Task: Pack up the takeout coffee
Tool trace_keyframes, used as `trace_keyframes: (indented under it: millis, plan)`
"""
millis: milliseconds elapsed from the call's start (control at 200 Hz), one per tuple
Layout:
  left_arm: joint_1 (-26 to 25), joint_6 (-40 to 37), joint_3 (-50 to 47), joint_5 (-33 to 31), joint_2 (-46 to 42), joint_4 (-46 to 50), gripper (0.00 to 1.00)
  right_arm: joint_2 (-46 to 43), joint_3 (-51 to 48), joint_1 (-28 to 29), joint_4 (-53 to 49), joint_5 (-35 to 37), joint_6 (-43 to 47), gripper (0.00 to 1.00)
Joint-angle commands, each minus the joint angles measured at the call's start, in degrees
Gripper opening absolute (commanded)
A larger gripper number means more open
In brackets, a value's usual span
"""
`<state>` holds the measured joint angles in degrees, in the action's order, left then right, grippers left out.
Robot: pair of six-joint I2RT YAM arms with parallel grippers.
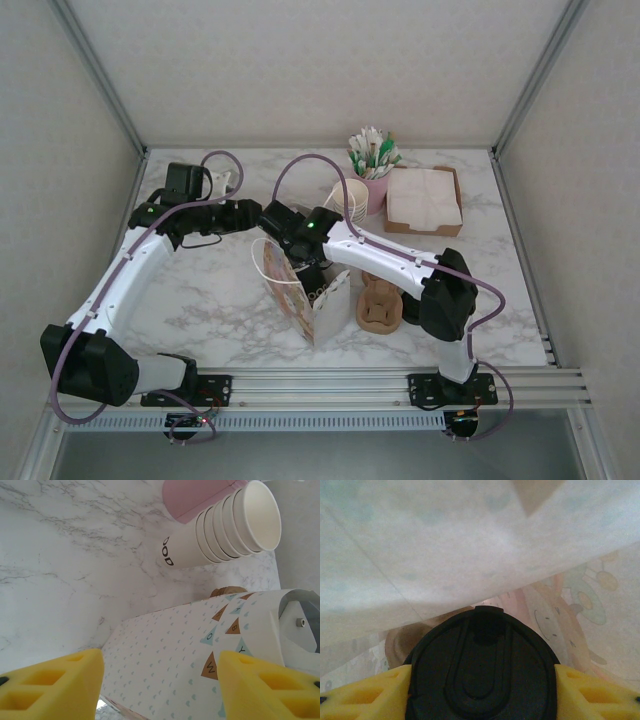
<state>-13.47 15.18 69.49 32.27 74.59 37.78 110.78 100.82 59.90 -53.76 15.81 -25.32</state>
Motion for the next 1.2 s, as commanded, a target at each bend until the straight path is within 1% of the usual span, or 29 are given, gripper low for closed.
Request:
trace_keyframes:
  millis: [0, 581, 661, 826, 1076, 1196]
  plan:
    - [-0.5, -0.9, 0.2, -0.8, -0.8, 1.4, 0.62, 1.6, -3.0, 1.3, -5.6, -6.8, -2.5, 0.62]
    - [-0.5, -1.1, 0.3, -0.9, -0.8, 1.4, 0.62, 2.2, -2.7, 1.5, -6.0, -7.0, -2.3, 0.63]
    - [-0.6, -1.1, 0.3, -0.9, -0.8, 1.4, 0.62, 2.2, -2.6, 1.5, -6.2, -6.9, -2.3, 0.65]
    - [-0.6, -1.1, 0.3, -0.9, -0.8, 1.5, 0.62, 2.2, -2.4, 1.6, -6.2, -6.9, -2.3, 0.66]
    - [-0.6, -1.1, 0.2, -0.9, -0.8, 1.4, 0.62, 1.6, -0.5, 2.1, -7.5, -6.0, -2.1, 0.81]
    - [-0.6, -1.1, 0.2, -0.9, -0.8, 1.5, 0.62, 0.7, 1.1, 2.4, -8.4, -5.1, -1.9, 0.84]
